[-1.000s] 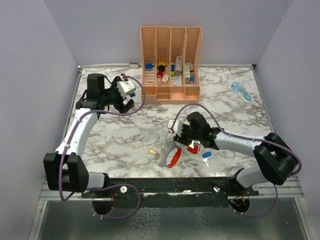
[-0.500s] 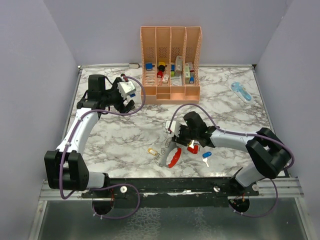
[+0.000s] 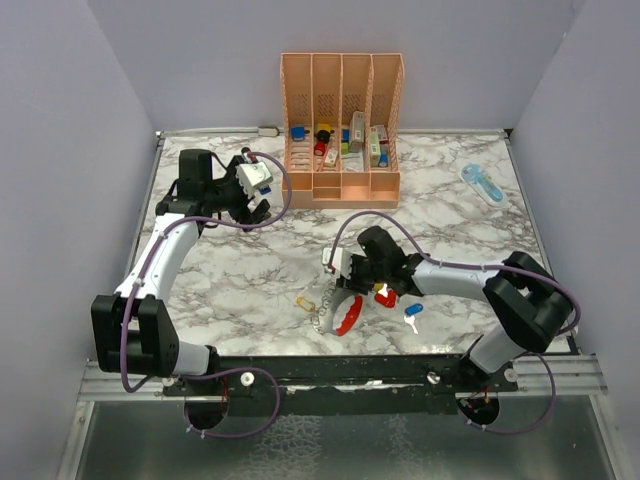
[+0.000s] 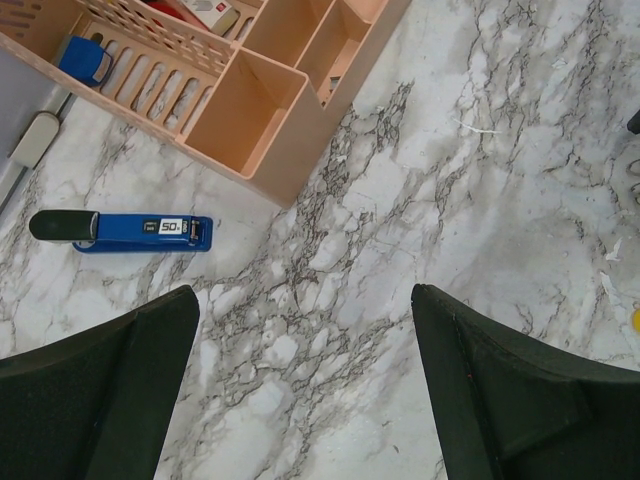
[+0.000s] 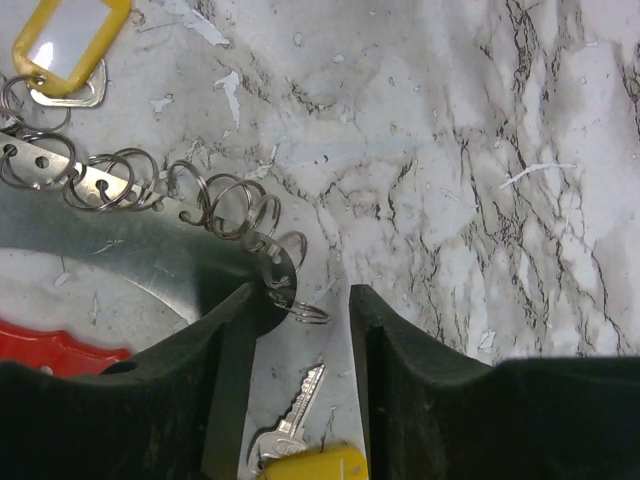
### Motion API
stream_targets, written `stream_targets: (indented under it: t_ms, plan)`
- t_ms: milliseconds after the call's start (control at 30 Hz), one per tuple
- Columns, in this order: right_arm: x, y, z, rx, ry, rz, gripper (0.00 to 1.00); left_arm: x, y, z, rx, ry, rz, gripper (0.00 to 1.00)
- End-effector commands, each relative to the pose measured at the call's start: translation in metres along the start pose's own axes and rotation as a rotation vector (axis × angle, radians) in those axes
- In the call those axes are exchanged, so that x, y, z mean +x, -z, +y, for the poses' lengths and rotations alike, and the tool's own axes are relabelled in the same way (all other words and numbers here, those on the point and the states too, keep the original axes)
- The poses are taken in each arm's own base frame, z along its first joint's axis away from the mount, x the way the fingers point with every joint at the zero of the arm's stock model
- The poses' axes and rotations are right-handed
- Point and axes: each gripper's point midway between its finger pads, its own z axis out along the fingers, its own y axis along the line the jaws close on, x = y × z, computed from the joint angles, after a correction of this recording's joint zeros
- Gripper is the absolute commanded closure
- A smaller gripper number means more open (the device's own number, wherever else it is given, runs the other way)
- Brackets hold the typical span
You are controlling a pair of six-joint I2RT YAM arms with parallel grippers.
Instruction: Put the keys on the keyring
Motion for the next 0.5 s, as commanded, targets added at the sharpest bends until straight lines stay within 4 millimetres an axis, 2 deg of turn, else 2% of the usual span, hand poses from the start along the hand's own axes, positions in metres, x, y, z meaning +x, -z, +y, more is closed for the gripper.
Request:
stream_targets:
  t_ms: [0,300,367,433,467]
  plan:
    - [-0.010,-0.006,-0.004,0.000,0.007,-0.011,0.61,-0.003,-0.003,-0.005,0.026,0.002,-0.026,0.09]
    - [-0.002,-0.004,-0.004,0.011,-0.041,0.037,0.75,-0.001,-0.004,-0.005,0.026,0.000,-0.021,0.09]
    - [0.000,-0.004,-0.004,0.005,-0.071,0.059,0.82,0.000,-0.004,-0.005,0.028,0.001,-0.022,0.09]
    - [0.003,-0.005,-0.003,0.007,-0.113,0.084,0.96,-0.001,-0.005,-0.004,0.029,0.000,-0.025,0.09]
    - [0.005,-0.005,-0.003,0.010,-0.137,0.097,0.98,-0.002,-0.005,-0.004,0.028,0.000,-0.026,0.09]
